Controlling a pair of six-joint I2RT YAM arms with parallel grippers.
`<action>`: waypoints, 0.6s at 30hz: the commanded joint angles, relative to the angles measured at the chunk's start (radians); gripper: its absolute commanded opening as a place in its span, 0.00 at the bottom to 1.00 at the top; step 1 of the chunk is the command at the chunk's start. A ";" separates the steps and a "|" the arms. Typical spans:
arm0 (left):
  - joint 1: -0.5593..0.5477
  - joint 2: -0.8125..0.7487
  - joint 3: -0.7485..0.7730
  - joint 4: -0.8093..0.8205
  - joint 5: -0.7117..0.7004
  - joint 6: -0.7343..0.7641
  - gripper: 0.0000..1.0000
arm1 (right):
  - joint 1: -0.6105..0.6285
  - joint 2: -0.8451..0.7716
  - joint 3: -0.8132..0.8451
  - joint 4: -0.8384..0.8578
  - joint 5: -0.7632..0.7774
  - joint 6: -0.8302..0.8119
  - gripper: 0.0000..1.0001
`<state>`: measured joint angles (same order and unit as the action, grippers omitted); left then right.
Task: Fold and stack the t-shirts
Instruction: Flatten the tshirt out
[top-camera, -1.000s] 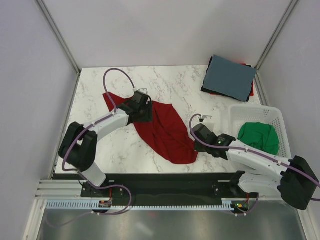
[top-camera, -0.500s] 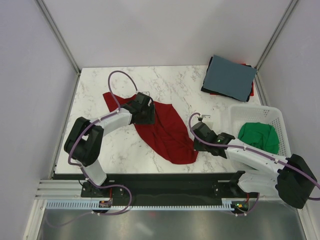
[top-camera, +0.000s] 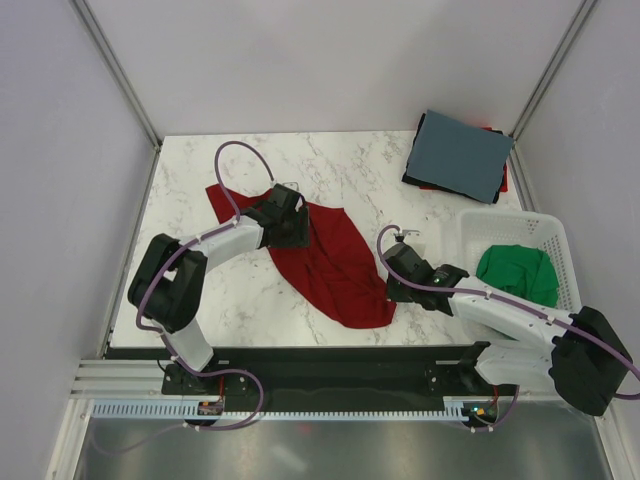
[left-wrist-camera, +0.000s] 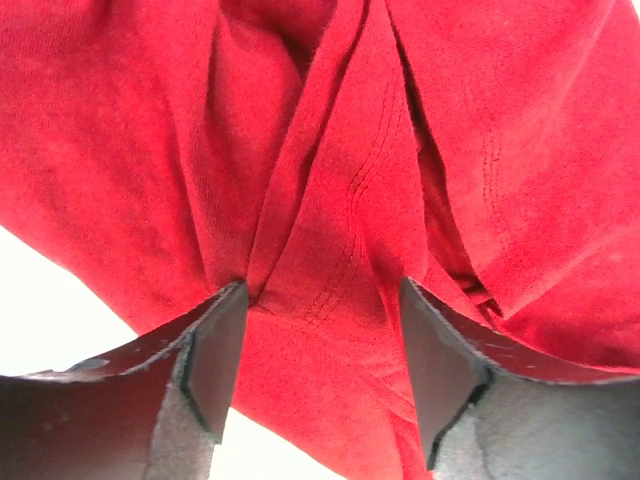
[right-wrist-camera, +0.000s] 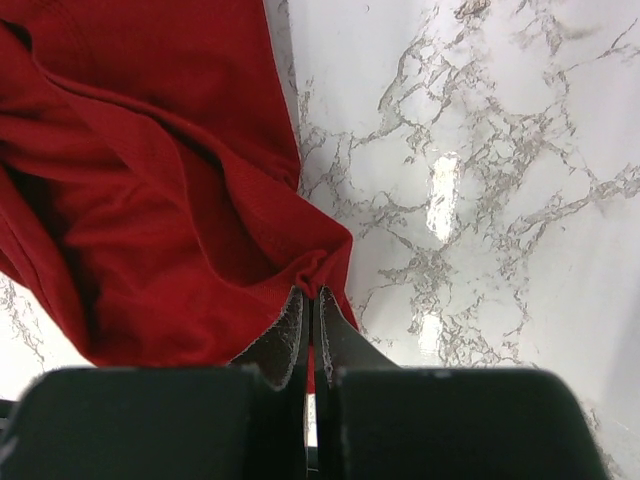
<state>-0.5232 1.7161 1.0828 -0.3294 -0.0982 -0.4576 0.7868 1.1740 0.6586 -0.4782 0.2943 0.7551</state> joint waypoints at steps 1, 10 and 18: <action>0.005 0.017 0.011 0.053 0.026 -0.009 0.68 | -0.008 0.006 0.009 0.027 -0.007 -0.007 0.00; 0.005 -0.029 0.022 0.056 0.068 -0.026 0.56 | -0.014 0.015 0.009 0.032 -0.015 -0.010 0.00; 0.005 -0.047 0.040 0.047 0.072 -0.019 0.25 | -0.018 0.021 0.010 0.033 -0.023 -0.013 0.00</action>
<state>-0.5232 1.7191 1.0840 -0.3042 -0.0425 -0.4671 0.7742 1.1927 0.6586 -0.4709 0.2802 0.7517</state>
